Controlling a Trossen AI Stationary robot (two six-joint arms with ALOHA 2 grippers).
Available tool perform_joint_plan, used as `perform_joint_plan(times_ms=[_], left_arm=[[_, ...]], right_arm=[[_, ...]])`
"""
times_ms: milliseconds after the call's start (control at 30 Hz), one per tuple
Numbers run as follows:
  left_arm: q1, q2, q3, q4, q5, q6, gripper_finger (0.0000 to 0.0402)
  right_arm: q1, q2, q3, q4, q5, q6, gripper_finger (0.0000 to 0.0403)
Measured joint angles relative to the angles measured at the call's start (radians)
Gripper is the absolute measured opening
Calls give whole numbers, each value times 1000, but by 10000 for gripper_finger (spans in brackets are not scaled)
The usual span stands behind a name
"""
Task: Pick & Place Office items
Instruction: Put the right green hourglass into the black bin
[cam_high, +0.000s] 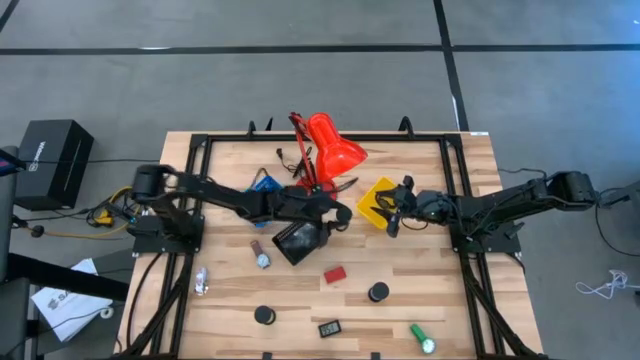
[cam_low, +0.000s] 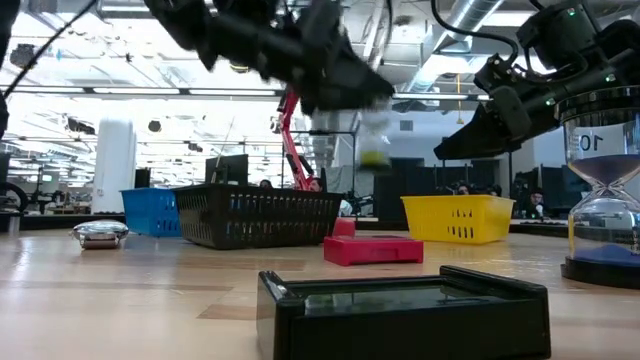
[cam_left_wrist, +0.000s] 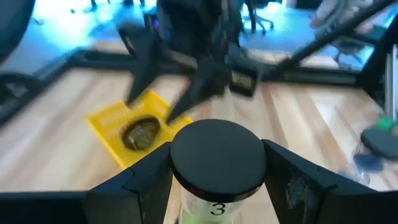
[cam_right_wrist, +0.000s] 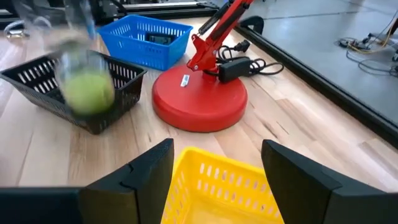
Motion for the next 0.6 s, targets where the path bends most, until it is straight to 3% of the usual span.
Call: perform_joint_plan(times_ms=[400,600], left_arm=[[-8,-347,-8,-337,-22,-5,212],[-60,-463,-162,-343,-90,-42,221]], right_arm=[[14,0,0,-56,-3,87,234],[63,0,0,-52,-5,87,234]])
